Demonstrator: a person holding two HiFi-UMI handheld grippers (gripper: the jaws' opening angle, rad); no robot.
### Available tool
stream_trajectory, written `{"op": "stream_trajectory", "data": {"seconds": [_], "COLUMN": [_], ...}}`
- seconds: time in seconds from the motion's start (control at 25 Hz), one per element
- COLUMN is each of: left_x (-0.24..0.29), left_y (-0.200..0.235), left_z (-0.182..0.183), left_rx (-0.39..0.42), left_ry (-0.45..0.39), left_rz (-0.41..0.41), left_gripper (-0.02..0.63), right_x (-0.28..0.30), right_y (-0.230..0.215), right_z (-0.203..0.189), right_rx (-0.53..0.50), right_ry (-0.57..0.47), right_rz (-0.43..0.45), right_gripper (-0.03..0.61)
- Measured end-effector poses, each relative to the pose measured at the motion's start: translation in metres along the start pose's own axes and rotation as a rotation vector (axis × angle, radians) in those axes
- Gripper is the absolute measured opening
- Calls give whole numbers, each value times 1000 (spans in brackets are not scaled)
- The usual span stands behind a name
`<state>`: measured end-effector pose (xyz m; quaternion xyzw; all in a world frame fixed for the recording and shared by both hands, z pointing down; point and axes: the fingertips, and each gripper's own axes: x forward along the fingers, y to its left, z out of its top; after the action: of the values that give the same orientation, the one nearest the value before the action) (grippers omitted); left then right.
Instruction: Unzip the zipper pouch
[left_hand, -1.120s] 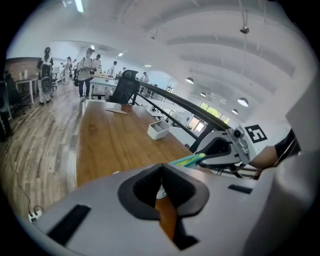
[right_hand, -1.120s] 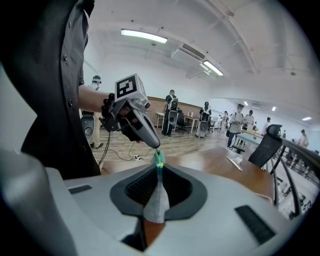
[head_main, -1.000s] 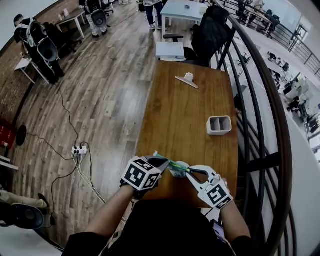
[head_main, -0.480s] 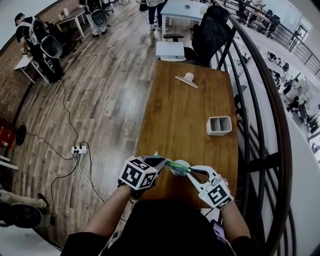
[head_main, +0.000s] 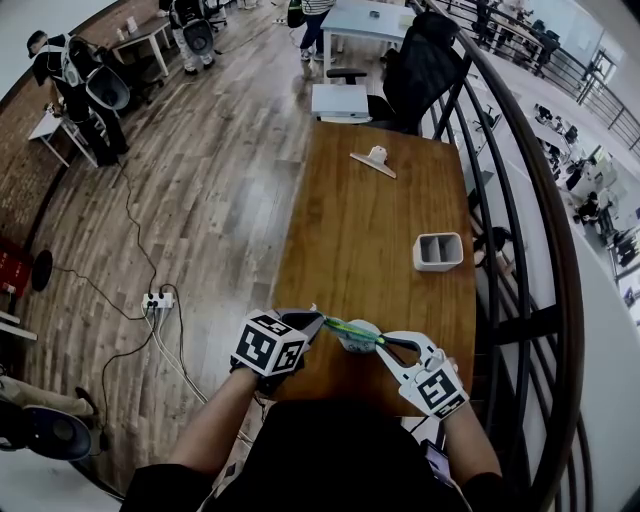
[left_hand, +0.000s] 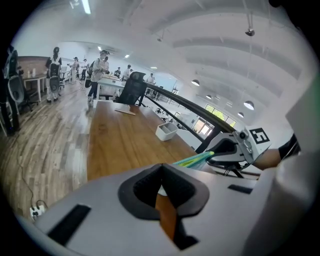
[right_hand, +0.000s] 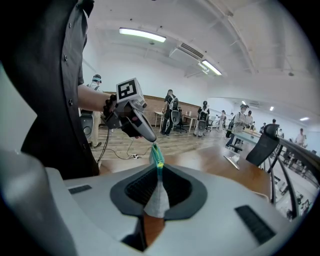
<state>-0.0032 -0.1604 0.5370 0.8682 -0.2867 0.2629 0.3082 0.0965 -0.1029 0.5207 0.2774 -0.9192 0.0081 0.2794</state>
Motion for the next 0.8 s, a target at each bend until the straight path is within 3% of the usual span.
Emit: {"op": "stream_trajectory", "data": {"seconds": [0.48,0.8], "left_x": [-7,-6], "left_y": [8,13], "left_z": [-3,-3], "left_rx": [-46,-24], "left_ry": [-15,-5], "left_rz": [3,37], "left_gripper": [12,12], "right_x": [-4,-5], "right_y": [-1,-6], "right_z": [-2,-4], "right_rx": [3,0], "right_ry": [3,5], "right_rz": [-24,-34], "right_gripper": [32,32]}}
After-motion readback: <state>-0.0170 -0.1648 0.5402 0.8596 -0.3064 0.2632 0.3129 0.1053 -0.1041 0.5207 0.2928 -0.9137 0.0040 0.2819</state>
